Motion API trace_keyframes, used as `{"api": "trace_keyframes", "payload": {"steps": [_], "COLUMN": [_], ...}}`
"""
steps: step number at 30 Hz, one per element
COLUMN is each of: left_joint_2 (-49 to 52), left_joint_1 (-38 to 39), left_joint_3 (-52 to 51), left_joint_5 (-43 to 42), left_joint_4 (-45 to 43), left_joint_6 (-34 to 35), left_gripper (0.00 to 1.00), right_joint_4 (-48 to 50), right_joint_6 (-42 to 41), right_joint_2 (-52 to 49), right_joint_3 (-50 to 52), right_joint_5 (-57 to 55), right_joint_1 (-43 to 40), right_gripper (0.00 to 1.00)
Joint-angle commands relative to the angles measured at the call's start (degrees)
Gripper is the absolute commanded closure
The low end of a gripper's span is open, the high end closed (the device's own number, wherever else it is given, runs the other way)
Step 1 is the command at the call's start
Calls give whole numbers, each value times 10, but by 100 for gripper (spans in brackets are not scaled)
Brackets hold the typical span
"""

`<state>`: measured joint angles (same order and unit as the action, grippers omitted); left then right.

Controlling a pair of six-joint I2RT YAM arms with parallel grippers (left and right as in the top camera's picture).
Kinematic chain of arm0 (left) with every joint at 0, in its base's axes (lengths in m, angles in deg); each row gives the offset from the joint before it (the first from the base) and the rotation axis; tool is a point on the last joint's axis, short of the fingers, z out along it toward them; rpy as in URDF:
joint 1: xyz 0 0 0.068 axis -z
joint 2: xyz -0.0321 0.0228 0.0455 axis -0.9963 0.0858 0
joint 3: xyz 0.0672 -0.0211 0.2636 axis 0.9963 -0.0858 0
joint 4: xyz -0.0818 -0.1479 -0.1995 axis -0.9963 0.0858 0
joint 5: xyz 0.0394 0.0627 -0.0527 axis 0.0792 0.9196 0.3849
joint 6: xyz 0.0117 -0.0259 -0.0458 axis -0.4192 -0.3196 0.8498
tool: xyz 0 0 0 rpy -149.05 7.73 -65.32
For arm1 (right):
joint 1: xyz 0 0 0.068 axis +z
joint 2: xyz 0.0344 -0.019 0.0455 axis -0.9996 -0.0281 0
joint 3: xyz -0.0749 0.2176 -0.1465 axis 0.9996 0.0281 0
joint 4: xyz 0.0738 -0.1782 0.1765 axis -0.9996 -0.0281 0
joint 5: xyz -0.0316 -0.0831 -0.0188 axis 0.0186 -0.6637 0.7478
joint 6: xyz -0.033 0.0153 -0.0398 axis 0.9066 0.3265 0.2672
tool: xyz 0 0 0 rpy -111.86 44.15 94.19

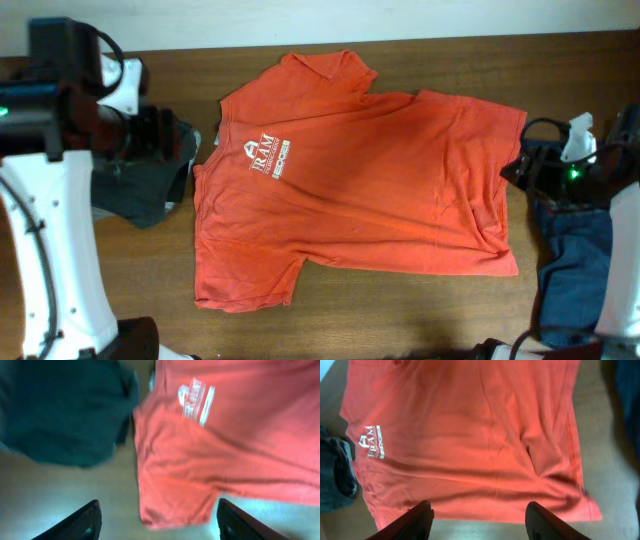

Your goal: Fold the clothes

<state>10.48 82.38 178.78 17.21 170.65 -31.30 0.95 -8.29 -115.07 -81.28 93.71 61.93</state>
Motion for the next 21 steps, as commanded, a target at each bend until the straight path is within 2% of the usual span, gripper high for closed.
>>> {"api": "trace_keyframes", "payload": {"steps": [1,6,9,13,18,21], "left_joint_2": [-2,-2,-2,-2,-2,-2], "left_joint_1": [-1,-17,-39,-57,-57,-56], "left_joint_3": [-135,-354,-501,-650,-722,-744], "left_joint_5": [-5,41,30,-56,-61,-61], "left_joint_4": [2,-35,-142,-295,-400,-450], "left_joint_6": [51,88,88,88,99,105], "left_gripper": [26,27,23,24,24,33], "right_joint_4": [-42,-44,-28,-7,14,18], "right_joint_6": [-13,-13,-17,-18,-18,-18], "right_joint_2": [-2,-5,-7,-7,-7,-8], "right_joint_3": [2,46,81,127,158,161], "right_joint_5": [-27,-52,-52,-54,-56,-57], "right_joint_1": [-2,-2,-2,-2,-2,-2], "right_gripper": [36,36,35,35,35,35]}}
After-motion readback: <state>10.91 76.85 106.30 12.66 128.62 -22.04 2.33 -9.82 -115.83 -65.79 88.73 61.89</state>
